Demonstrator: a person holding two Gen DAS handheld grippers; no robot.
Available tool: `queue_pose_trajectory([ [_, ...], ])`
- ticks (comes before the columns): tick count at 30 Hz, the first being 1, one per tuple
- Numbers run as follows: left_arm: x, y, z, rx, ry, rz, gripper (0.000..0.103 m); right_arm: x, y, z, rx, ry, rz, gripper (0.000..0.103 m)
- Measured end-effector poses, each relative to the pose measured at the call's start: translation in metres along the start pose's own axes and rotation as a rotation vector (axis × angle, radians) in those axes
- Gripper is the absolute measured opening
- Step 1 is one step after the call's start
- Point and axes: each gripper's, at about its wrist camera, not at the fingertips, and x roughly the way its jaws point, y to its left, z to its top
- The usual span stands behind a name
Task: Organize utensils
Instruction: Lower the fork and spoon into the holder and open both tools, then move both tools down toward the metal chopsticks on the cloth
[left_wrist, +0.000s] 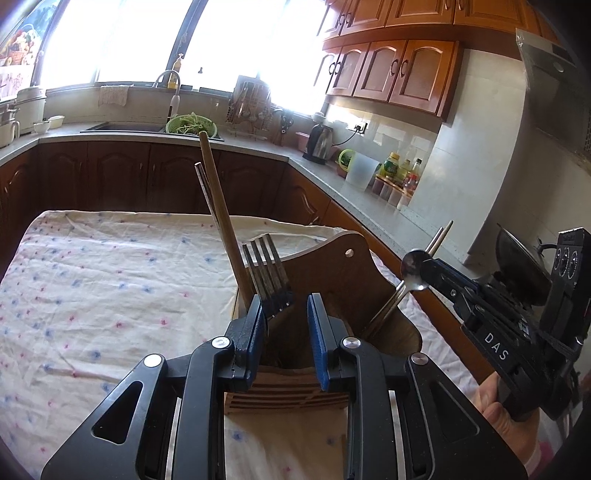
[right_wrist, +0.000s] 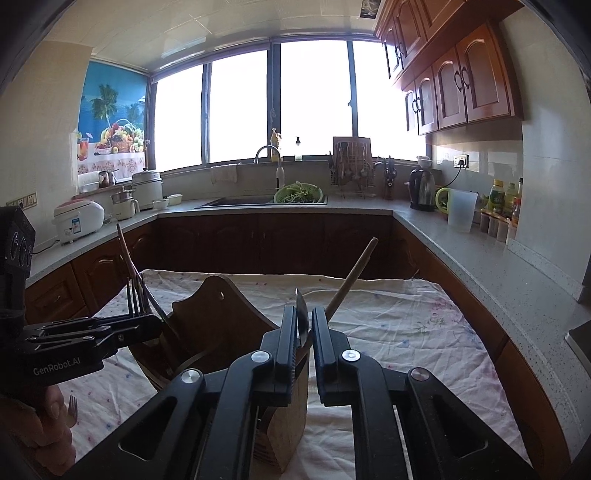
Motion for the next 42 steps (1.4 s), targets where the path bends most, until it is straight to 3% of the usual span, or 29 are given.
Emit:
queue_pose_trajectory([
  [1, -0.002, 0.000, -0.001, -0.004, -0.003, -0.002, 0.026, -0.002, -0.001, 0.000, 0.009, -0.002, 0.005, 0.024],
  [6, -0.018, -0.003, -0.003, -0.018, -0.019, -0.012, 0.031, -0.016, -0.010, 0.002, 0.059, -0.024, 0.014, 0.033],
  [13, -0.049, -0.002, -0.013, -0.026, -0.051, 0.006, 0.042, -0.046, -0.023, 0.000, 0.135, -0.046, 0.021, 0.068],
  [21, -0.082, 0.016, -0.034, -0.071, -0.045, 0.048, 0.048, -0.080, -0.033, -0.018, 0.216, -0.040, 0.040, 0.081],
  [28, -0.118, 0.027, -0.060, -0.110, -0.017, 0.110, 0.062, -0.111, -0.028, -0.039, 0.272, -0.005, 0.079, 0.100],
  [42, -0.166, 0.038, -0.125, -0.128, 0.082, 0.192, 0.075, -0.139, -0.006, -0.094, 0.295, 0.165, 0.094, 0.102],
])
